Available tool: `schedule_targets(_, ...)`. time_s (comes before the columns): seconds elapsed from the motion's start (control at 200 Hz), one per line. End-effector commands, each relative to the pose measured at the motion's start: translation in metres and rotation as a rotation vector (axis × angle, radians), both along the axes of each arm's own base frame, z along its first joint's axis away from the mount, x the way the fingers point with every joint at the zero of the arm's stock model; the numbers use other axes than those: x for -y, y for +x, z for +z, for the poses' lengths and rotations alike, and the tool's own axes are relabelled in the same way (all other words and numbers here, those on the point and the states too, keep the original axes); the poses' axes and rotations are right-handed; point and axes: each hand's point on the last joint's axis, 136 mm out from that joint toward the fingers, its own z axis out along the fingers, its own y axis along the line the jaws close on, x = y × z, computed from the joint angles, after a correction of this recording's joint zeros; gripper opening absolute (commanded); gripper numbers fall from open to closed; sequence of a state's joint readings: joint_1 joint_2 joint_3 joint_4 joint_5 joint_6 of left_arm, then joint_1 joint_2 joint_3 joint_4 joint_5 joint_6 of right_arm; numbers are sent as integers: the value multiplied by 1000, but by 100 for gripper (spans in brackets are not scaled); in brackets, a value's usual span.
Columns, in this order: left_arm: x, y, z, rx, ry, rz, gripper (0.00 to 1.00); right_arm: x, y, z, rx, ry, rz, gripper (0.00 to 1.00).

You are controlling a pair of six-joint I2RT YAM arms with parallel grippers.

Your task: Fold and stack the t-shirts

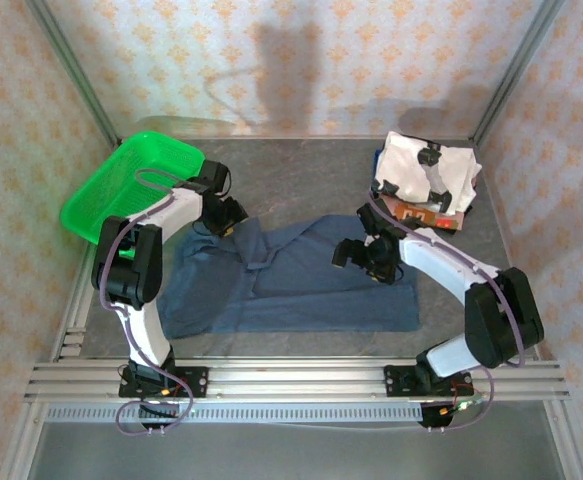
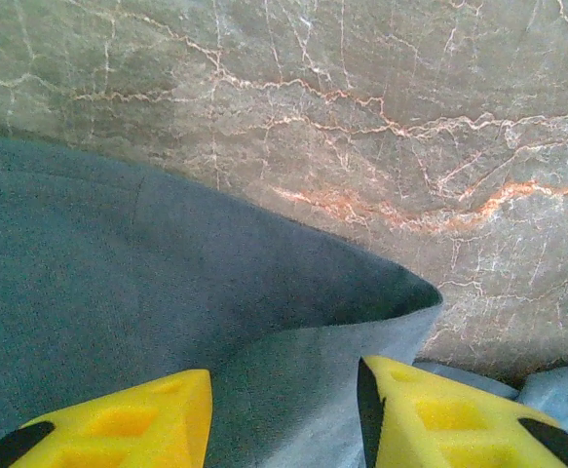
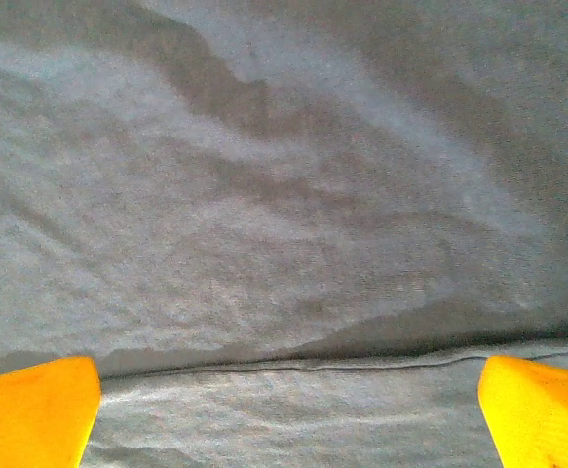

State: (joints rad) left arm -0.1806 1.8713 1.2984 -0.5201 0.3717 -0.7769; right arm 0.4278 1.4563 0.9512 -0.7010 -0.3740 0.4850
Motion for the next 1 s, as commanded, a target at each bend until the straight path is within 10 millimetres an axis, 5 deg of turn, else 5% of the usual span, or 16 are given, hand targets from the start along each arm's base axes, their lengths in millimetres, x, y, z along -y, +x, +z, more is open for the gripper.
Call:
schedule_targets(0.0,-2,-16,-11,-55,-2,-23,44,9,8,14,26,-32,-12,100)
schedule_targets(0.485,10,-14,-14,2,-71,-65,43,18,20,26,52,-42,-41,100)
schedule_targets(0.846,13,-14,-10,38,-86,-85,25,39,26,24,44,-55,-96,100)
schedule_targets(0.996,10,-11,-2,52,-66,-86,16,69,31,20,26,-90,-190,100)
